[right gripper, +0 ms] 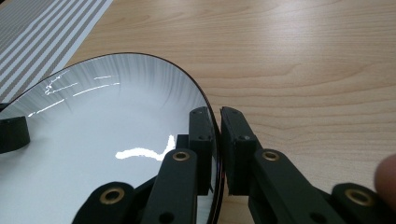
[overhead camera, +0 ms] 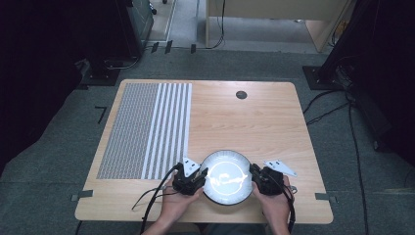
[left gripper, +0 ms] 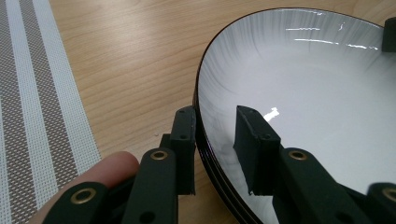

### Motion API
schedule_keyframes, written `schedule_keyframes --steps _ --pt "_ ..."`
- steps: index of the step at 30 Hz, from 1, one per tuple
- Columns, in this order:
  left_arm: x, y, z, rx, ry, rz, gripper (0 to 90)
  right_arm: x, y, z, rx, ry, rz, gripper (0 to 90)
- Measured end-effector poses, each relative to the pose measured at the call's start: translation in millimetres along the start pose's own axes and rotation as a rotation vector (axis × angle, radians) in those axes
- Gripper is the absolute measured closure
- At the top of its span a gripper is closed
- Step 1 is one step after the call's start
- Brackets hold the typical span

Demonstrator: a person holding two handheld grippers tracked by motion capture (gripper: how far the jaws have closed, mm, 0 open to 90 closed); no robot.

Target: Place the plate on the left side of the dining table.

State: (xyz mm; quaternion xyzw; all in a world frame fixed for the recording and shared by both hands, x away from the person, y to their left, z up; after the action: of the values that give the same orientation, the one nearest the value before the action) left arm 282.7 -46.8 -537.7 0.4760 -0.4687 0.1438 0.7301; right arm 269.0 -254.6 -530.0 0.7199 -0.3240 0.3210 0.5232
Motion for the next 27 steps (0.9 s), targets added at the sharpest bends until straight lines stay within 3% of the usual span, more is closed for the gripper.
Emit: schedule_keyframes --steps 6,11,17,22,27 --pt "0.4 0.9 -0.4 0.008 -0.002 0.011 73.3 -2.8 -2.3 -2.3 -0.012 0.039 0.003 82.6" --pt "0.9 0.9 -0.8 0.01 -0.002 0.013 74.0 1.1 0.8 0.6 0.005 -0.024 0.024 87.3" --pt "1.0 0.7 -1.9 -0.001 0.008 0.014 74.1 2.0 1.6 6.6 0.079 -0.126 0.001 88.8" --pt "1.8 0.7 -2.5 -0.006 0.014 0.017 74.3 3.4 3.3 8.1 0.103 -0.16 0.0 89.5" --pt "2.2 1.1 -3.0 -0.008 0.015 0.016 71.0 5.7 5.2 8.2 0.108 -0.16 0.011 89.7"
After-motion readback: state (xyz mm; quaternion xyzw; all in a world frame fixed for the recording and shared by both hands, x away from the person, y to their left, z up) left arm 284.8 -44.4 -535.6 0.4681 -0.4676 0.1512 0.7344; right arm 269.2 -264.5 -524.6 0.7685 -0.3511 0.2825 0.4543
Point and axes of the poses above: each handheld gripper's, and its own axes: y roughly backward along the jaws, x roughly out of its top, z roughly to its right, the point moved 7 cm from there along -y, roughly forward along the jaws, and after that the axes turned 4 degrees about z, right-handed, at the moved point
